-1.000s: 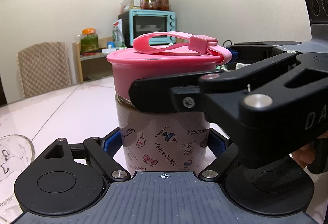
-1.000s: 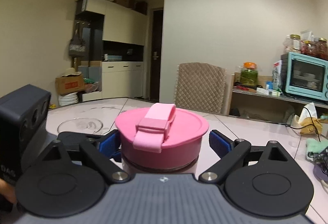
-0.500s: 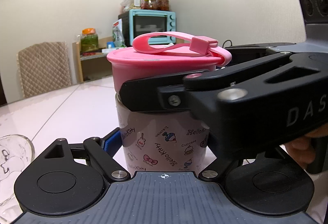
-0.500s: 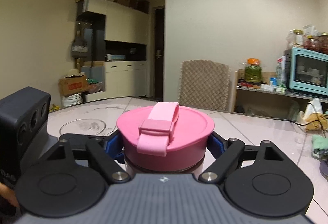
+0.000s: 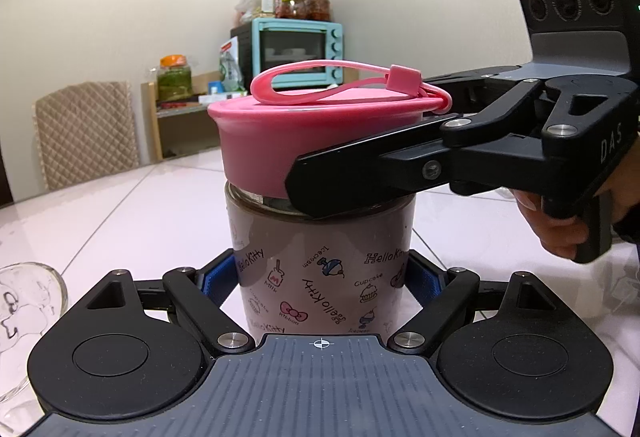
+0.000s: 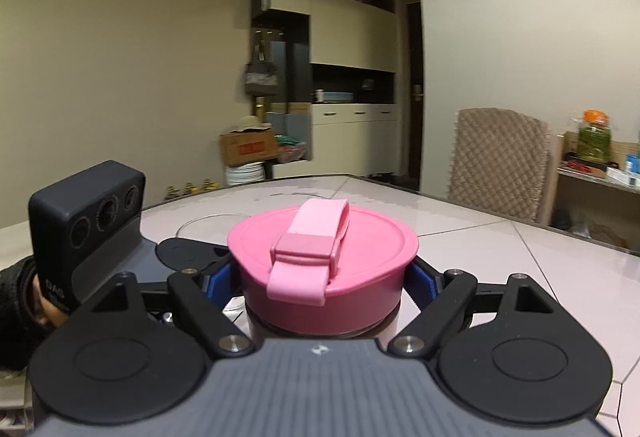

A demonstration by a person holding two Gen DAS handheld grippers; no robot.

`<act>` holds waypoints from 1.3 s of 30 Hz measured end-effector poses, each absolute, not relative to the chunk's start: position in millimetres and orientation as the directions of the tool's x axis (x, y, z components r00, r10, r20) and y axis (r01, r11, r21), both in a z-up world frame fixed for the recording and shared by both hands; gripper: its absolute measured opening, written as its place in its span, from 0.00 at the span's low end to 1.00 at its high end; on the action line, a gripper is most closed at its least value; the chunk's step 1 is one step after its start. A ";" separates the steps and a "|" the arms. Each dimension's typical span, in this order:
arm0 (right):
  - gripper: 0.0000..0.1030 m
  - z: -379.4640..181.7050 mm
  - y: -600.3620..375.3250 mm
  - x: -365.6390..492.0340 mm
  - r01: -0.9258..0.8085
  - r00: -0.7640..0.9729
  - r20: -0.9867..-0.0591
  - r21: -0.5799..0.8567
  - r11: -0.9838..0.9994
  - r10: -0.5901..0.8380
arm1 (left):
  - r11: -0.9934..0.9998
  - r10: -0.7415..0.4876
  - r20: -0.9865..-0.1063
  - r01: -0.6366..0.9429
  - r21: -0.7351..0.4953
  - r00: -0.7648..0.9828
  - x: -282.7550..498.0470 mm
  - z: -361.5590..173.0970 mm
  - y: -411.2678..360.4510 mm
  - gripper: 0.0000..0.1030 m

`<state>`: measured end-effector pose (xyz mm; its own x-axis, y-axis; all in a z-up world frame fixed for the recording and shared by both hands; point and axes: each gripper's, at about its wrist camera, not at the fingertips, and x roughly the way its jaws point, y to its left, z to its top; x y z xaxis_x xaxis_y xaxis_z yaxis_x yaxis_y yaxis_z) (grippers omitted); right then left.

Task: Unscrew bottle cap and pour
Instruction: 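Twist the pink cap further with the right tool while the left tool holds the jar, then lift the unscrewed pink cap off the jar with the right tool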

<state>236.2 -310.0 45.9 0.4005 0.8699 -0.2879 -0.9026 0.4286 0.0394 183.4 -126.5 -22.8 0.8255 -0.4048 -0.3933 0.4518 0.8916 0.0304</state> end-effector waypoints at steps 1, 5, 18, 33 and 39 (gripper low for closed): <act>0.82 46.6 -310.6 236.3 -0.905 0.396 -0.288 0.039 0.424 0.872 | 0.892 -0.405 -0.393 0.452 0.031 0.826 183.7 -22.9 -126.5 0.87; 0.82 49.7 -314.2 239.8 -0.919 0.363 -0.273 0.054 0.391 0.891 | 0.890 -0.408 -0.393 0.455 0.030 0.824 187.2 -22.8 -124.1 0.87; 0.82 60.3 -317.4 241.5 -0.913 0.374 -0.247 0.071 0.402 0.894 | 0.889 -0.410 -0.393 0.457 0.030 0.823 196.1 -21.9 -120.6 0.87; 0.82 71.0 -314.3 237.6 -0.890 0.428 -0.235 0.059 0.452 0.873 | 0.891 -0.406 -0.392 0.453 0.031 0.825 210.7 -19.3 -118.1 0.87; 0.82 73.9 -318.0 237.2 -0.861 0.478 -0.230 0.066 0.504 0.848 | 0.895 -0.397 -0.391 0.445 0.036 0.830 216.1 -18.7 -116.5 0.87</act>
<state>237.2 -318.0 73.9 0.4783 0.8476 -0.2297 -0.8612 0.5039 0.0662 216.1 -116.5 -18.7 0.8303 -0.3972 -0.3908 0.4450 0.8948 0.0358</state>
